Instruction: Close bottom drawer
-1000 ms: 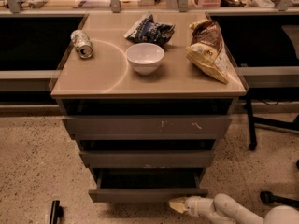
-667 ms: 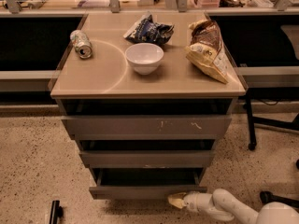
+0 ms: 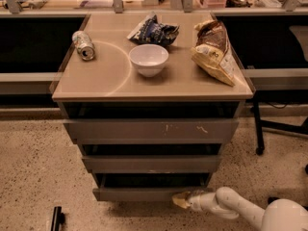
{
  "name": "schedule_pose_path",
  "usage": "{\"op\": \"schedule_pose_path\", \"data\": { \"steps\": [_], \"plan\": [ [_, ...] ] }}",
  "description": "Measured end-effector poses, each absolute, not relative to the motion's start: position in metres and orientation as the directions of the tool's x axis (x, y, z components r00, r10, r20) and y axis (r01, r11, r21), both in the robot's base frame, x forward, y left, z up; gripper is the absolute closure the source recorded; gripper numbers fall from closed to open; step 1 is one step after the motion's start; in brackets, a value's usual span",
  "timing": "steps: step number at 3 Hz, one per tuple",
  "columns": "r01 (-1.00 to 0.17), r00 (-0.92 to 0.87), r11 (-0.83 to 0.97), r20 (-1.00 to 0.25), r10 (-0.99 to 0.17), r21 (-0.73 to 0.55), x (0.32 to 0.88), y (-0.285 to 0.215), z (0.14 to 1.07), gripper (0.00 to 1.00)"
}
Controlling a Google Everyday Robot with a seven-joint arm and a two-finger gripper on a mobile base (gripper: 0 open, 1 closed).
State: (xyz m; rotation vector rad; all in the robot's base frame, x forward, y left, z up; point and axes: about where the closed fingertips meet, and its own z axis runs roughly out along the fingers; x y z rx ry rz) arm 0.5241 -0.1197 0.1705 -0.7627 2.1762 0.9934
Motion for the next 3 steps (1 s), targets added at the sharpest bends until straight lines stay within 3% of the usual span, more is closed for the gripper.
{"op": "schedule_pose_path", "data": {
  "steps": [3],
  "plan": [
    [-0.744,-0.586,0.577,-0.744,-0.321,0.337,0.545,-0.123,0.192,1.0]
  ]
}}
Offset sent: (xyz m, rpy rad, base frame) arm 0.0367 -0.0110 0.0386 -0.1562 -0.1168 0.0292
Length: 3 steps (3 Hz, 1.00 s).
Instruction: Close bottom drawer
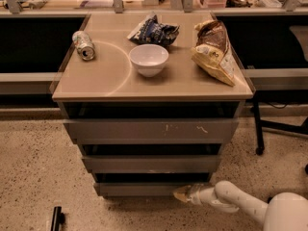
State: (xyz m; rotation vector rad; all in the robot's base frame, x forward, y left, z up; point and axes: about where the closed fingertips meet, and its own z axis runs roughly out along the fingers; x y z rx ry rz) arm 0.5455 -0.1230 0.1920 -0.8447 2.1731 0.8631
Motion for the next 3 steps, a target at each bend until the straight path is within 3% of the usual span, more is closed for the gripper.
{"op": "schedule_pose_path", "data": {
  "steps": [3],
  "plan": [
    [-0.698,-0.557,0.654,-0.796,-0.239,0.292,0.578,-0.146,0.187,1.0]
  ]
}}
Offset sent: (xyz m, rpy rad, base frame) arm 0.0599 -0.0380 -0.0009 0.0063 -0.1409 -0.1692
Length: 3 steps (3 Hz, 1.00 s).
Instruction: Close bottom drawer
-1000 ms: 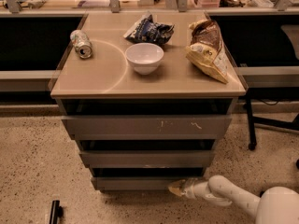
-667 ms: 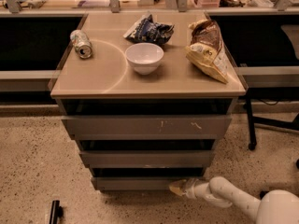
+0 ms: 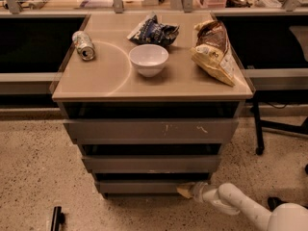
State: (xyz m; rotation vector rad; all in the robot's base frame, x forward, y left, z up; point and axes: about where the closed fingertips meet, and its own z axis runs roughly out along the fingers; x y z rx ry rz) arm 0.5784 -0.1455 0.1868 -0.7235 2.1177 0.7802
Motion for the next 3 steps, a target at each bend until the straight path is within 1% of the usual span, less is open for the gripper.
{"op": "schedule_pose_path", "data": {
  "steps": [1,2,3],
  "plan": [
    [-0.687,-0.558,0.662,-0.801,-0.217,0.299,0.581,-0.15,0.184,1.0],
    [-0.653,-0.617,0.652,-0.77,-0.162,0.386,0.572,-0.153,0.168,1.0],
    [-0.623,-0.644,0.647,-0.758,-0.106,0.439,0.548,-0.164,0.17,1.0]
  ]
}}
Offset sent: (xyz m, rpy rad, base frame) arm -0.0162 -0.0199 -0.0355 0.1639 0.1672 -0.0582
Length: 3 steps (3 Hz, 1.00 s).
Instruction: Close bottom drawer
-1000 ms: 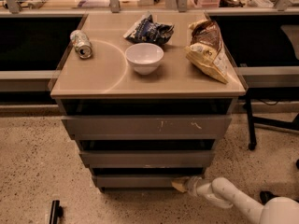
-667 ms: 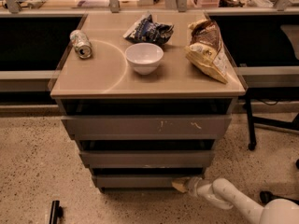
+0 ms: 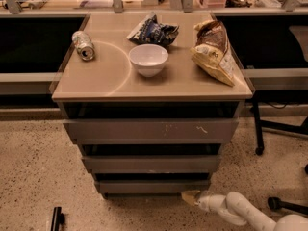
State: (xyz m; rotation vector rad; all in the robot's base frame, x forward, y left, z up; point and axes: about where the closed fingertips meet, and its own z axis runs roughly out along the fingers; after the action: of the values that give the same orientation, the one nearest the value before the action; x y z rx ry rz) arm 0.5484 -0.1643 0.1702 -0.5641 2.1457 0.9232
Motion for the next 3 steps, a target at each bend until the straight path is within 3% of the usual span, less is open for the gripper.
{"op": "schedule_pose_path", "data": {
  "steps": [3],
  "plan": [
    [-0.618,-0.649,0.646,-0.755,-0.099,0.447,0.5421,-0.1653,0.1693,0.36]
  ]
}}
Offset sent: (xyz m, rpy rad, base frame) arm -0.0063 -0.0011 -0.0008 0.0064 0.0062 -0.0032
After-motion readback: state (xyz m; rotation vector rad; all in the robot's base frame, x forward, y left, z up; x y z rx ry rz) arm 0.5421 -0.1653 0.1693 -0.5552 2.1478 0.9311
